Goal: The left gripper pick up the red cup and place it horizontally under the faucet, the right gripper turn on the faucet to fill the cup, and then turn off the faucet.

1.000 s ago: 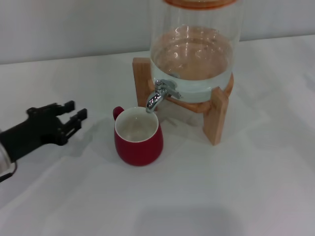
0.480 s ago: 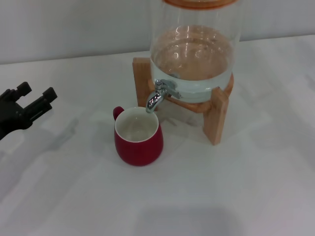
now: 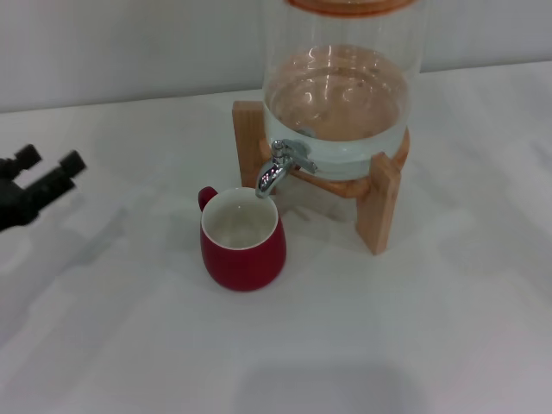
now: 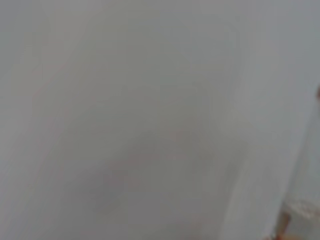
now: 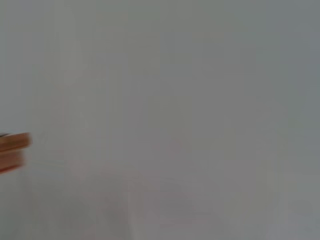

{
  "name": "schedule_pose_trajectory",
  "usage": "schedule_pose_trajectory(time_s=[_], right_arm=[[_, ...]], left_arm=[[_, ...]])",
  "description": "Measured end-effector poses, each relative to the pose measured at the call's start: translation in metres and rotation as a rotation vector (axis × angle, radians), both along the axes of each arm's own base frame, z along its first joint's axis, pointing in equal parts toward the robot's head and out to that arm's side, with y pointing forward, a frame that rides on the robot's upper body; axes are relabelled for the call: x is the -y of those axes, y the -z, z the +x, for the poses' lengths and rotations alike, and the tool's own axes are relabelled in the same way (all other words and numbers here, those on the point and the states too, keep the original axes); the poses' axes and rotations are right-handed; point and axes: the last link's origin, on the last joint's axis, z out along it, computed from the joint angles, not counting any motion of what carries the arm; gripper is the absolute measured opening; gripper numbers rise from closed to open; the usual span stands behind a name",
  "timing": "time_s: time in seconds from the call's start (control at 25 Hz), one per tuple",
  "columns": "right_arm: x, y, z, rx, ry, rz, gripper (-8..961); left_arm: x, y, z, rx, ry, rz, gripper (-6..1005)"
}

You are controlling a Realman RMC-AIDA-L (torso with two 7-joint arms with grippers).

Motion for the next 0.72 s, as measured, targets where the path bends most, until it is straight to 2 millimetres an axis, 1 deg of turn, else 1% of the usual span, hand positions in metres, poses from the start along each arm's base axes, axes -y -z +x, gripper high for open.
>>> schedule_pose_trajectory(time_s=[0.24, 0.4, 0.52, 0.72], right_arm=[[0.011, 0.003, -0.012, 0.033, -0.032, -0.096, 719], [0.018, 0.011, -0.026, 0.088, -0.027, -0.175, 719], [0.016, 0.022, -0.043, 0.111, -0.054, -0.252, 719], [0.009, 0.041, -0.069, 0.162, -0.100, -0.358, 719]], left_arm=[[-0.002, -0.019, -0.008, 0.080, -0.061, 0.039, 869], [-0.003, -0.033, -0.014, 0.151, -0.117, 0.070, 870], [-0.005, -0.040, -0.012, 0.169, -0.119, 0.079, 871], [-0.005, -0.048, -0.011, 0.182, -0.121, 0.095, 871]])
